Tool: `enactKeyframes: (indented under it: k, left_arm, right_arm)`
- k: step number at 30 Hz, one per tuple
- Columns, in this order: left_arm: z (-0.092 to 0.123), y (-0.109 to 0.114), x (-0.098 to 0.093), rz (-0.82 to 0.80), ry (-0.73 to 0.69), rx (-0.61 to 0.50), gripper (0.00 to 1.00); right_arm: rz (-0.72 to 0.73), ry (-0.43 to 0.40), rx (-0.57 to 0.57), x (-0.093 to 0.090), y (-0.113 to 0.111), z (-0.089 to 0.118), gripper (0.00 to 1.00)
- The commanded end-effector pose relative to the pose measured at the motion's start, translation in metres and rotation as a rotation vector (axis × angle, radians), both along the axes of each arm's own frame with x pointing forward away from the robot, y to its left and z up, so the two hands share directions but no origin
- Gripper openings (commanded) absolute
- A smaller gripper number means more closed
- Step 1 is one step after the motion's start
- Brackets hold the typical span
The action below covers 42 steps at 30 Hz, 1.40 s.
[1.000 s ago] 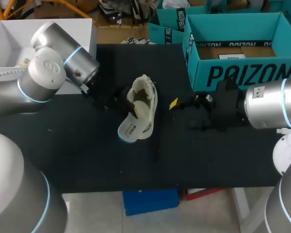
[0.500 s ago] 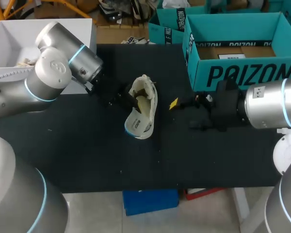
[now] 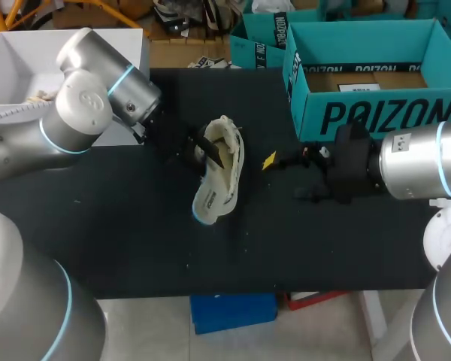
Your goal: Take the shoe out of the shoebox, open the shoe tongue, remove and reinsert the insole, then place the shoe into the shoebox
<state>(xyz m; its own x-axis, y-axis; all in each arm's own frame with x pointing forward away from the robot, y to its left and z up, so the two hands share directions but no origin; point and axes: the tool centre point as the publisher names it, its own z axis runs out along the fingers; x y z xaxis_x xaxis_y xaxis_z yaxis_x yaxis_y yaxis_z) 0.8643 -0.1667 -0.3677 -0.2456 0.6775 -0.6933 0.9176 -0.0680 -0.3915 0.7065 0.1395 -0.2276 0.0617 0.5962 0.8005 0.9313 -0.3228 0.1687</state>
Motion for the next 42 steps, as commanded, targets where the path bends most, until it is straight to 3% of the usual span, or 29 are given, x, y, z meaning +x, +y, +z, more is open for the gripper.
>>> enactKeyframes:
  k: [1, 9, 10, 11, 12, 13, 17, 25, 31, 42]
  left_arm:
    - [0.010, 0.008, -0.013, 0.002, -0.013, 0.006, 0.38]
    - [0.007, 0.014, -0.029, -0.042, -0.002, 0.039, 0.36]
    - [0.006, 0.015, -0.030, -0.044, 0.004, 0.041, 0.28]
    - [0.005, 0.016, -0.030, -0.044, 0.007, 0.042, 0.11]
    - [0.004, 0.016, -0.030, -0.045, 0.019, 0.040, 0.02]
    - [0.003, 0.017, -0.030, -0.046, 0.025, 0.039, 0.00]
    - [0.001, 0.018, -0.034, -0.056, 0.051, 0.018, 0.00]
    - [0.012, 0.012, -0.050, -0.139, 0.290, -0.156, 0.00]
    - [0.013, 0.008, -0.051, -0.190, 0.378, -0.162, 0.00]
    - [0.012, -0.001, -0.021, -0.139, 0.237, -0.101, 0.00]
  right_arm:
    - [0.000, 0.001, -0.001, 0.000, 0.000, 0.001, 1.00]
    - [0.000, 0.001, -0.001, 0.000, 0.000, 0.001, 1.00]
    - [0.000, 0.001, -0.001, 0.000, 0.000, 0.001, 1.00]
    - [0.000, 0.001, -0.001, 0.000, 0.000, 0.001, 1.00]
    - [0.000, 0.001, -0.001, 0.000, 0.000, 0.001, 1.00]
    - [0.000, 0.001, -0.001, 0.000, 0.000, 0.001, 1.00]
    - [0.000, 0.001, -0.001, 0.000, 0.000, 0.001, 1.00]
    - [0.000, 0.001, -0.001, 0.000, 0.000, 0.001, 1.00]
    - [0.000, 0.001, -0.001, 0.000, 0.000, 0.001, 1.00]
    - [0.000, 0.001, -0.001, 0.000, 0.000, 0.001, 1.00]
